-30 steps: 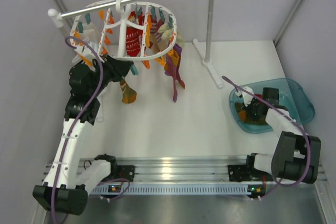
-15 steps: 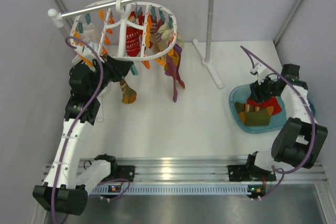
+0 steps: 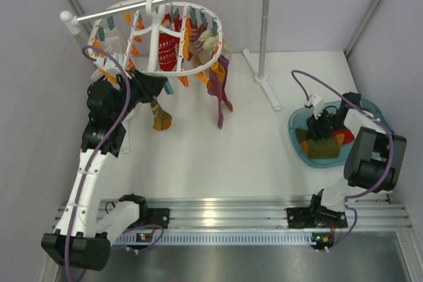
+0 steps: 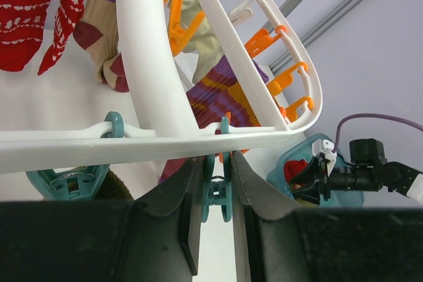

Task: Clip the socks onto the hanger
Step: Pick up the sock from the bin.

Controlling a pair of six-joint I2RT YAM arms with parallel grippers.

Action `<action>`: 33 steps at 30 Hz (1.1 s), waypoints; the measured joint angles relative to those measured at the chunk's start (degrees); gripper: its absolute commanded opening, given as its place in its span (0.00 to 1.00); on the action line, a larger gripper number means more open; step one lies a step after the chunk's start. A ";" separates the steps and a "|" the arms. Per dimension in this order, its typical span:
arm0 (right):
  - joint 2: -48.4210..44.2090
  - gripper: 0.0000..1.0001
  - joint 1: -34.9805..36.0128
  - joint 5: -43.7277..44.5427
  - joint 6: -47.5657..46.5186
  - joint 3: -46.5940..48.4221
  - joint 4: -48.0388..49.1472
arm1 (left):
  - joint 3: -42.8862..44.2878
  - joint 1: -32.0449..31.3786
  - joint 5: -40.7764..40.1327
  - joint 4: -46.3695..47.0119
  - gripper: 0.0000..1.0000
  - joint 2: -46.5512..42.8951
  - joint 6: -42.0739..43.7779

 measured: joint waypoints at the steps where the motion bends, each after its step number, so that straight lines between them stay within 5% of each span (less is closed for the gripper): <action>1: 0.00 0.47 0.20 0.09 -0.26 -0.76 0.79 | 0.00 0.00 0.00 0.00 0.01 0.02 0.04; 10: 1.77 0.53 2.05 1.57 -2.16 -3.50 4.15 | -0.15 0.11 0.02 0.00 0.01 0.13 0.22; 13: 1.99 0.41 2.36 1.92 -1.88 -3.50 5.25 | -0.24 0.11 0.02 0.02 0.01 0.13 0.22; 17: 2.14 0.02 3.65 3.19 -1.18 -3.48 7.04 | -0.33 0.15 0.00 0.00 0.01 0.15 0.22; 18: 2.14 0.00 3.85 3.37 -1.09 -3.43 7.23 | -0.33 0.15 0.02 0.02 0.01 0.15 0.22; 25: -0.22 0.00 2.67 3.04 0.81 -2.27 2.78 | -0.42 0.15 0.04 0.02 0.01 0.15 0.20; 33: -9.25 0.00 -4.68 -5.40 4.79 14.75 -8.87 | -0.42 0.15 0.09 0.04 0.01 0.15 0.15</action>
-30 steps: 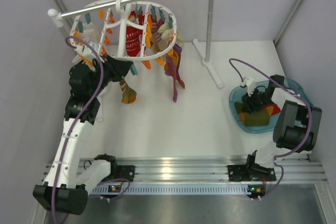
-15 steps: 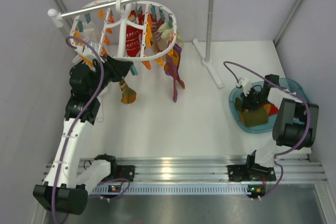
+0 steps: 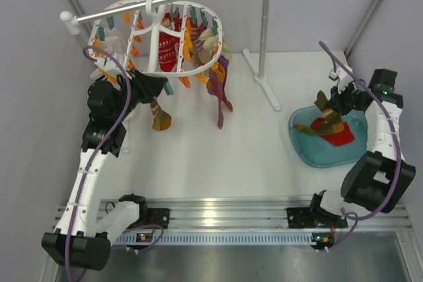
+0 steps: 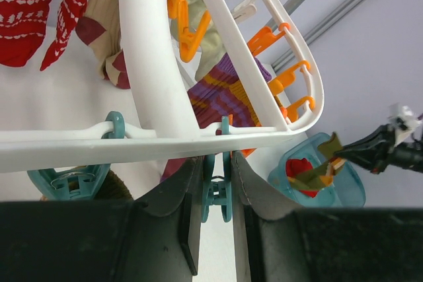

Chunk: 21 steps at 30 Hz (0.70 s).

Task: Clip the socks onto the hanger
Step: Pick up the sock from the bin, then clamp the sock onto the hanger.

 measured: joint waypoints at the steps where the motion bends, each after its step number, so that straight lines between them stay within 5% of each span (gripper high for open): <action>1: -1.16 0.00 -0.44 -1.53 0.98 2.51 -1.31 | 0.00 0.00 0.00 0.00 0.01 0.00 0.00; 6: -5.16 0.00 0.07 -10.27 9.97 10.16 -2.93 | 0.00 0.00 0.20 0.15 0.00 -0.02 -0.26; 10: -7.78 0.00 4.70 -15.50 26.27 12.00 4.20 | 0.00 0.02 0.48 0.48 0.00 -0.04 -0.79; 15: -12.79 0.00 18.99 -15.19 51.49 7.45 23.37 | 0.00 0.04 0.98 0.70 0.00 -0.04 -1.01; 21: -15.13 0.00 42.40 -6.51 67.45 0.59 36.30 | 0.00 0.07 1.31 1.18 0.00 -0.04 -1.27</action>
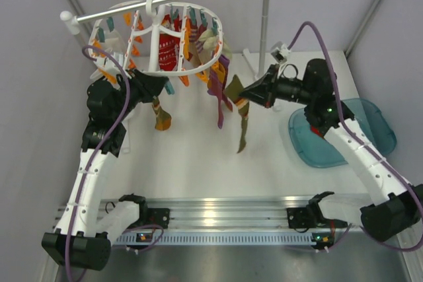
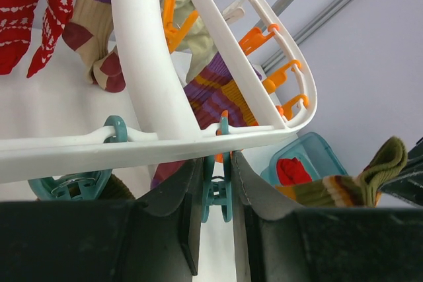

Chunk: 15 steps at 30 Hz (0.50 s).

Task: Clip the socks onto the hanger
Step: Clamp the sock onto the hanger.

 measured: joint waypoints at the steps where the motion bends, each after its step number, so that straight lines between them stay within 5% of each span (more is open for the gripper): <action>1: 0.42 0.00 2.58 1.44 1.66 -0.59 1.42 | 0.00 0.00 0.11 0.07 0.00 0.00 -0.02; 8: 9.33 0.00 15.78 10.95 14.03 -1.44 13.03 | 0.00 0.20 1.05 0.55 0.00 0.00 -1.18; 15: 20.24 0.00 20.85 14.21 24.96 -1.38 21.84 | 0.02 0.22 2.32 1.05 0.00 0.02 -2.16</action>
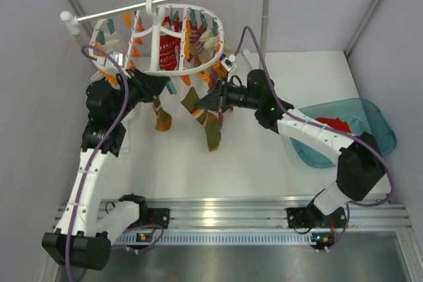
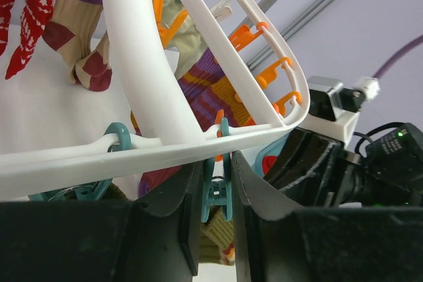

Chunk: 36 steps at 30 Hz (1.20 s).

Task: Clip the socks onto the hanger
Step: Clamp the sock onto the hanger.

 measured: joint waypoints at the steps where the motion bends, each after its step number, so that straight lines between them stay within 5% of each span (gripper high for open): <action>1: 0.98 0.00 0.17 0.13 1.29 0.00 1.09 | 0.00 0.00 0.24 0.09 0.00 0.02 -0.20; 13: 5.81 0.00 0.81 0.44 12.83 0.04 17.53 | 0.00 0.04 2.23 1.31 0.00 1.14 -1.73; 36: 9.46 0.00 1.09 0.48 14.71 2.93 21.18 | 0.00 0.35 3.39 2.05 0.00 1.88 -2.40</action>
